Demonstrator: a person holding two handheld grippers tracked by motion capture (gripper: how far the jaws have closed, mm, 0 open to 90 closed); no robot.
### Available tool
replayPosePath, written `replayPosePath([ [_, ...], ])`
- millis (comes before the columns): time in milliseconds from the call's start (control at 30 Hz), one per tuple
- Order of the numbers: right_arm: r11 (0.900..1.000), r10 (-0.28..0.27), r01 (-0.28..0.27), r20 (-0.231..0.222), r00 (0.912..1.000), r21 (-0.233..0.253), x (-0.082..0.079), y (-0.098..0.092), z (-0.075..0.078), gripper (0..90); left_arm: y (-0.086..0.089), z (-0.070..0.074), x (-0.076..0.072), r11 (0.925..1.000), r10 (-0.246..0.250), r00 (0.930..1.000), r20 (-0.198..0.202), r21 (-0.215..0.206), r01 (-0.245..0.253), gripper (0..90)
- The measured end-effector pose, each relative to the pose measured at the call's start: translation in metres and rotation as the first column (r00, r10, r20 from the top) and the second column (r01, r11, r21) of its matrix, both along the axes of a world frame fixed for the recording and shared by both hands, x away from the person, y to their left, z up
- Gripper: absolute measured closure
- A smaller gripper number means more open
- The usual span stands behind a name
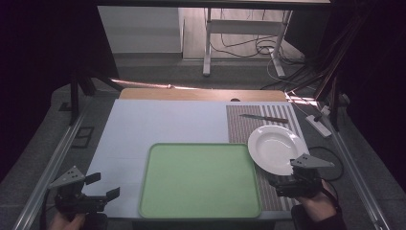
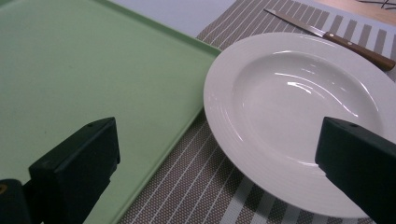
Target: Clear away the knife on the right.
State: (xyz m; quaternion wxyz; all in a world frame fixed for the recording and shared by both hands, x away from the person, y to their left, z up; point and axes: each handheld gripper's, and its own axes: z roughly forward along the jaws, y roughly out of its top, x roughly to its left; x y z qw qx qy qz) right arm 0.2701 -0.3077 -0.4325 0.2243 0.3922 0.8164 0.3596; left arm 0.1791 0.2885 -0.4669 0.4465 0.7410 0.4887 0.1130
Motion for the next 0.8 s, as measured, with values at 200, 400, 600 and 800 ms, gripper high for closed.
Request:
replayPosePath([
  [200, 1.000, 0.007, -0.007, -0.001, 1.0000, 0.003, 0.006, 0.002, -0.002, 0.6, 0.000, 0.000, 0.000, 1.0000, 0.001, 1.0000, -0.001, -0.001, -0.001, 2.0],
  [400, 1.000, 0.020, -0.020, 0.016, 0.9997, 0.008, 0.015, 0.002, -0.002, 0.6, 0.000, 0.000, 0.000, 1.0000, 0.002, 1.0000, -0.003, -0.003, -0.002, 2.0],
  [600, 0.999, 0.026, -0.027, 0.019, 0.9995, 0.047, 0.025, 0.004, -0.002, 0.6, 0.000, 0.000, 0.001, 1.0000, 0.001, 1.0000, -0.004, -0.002, -0.001, 2.0],
  [800, 0.997, 0.024, -0.025, 0.007, 0.9997, 0.077, 0.039, 0.006, -0.004, 0.7, 0.000, 0.000, 0.001, 1.0000, 0.000, 1.0000, -0.004, -0.004, 0.000, 2.0],
])
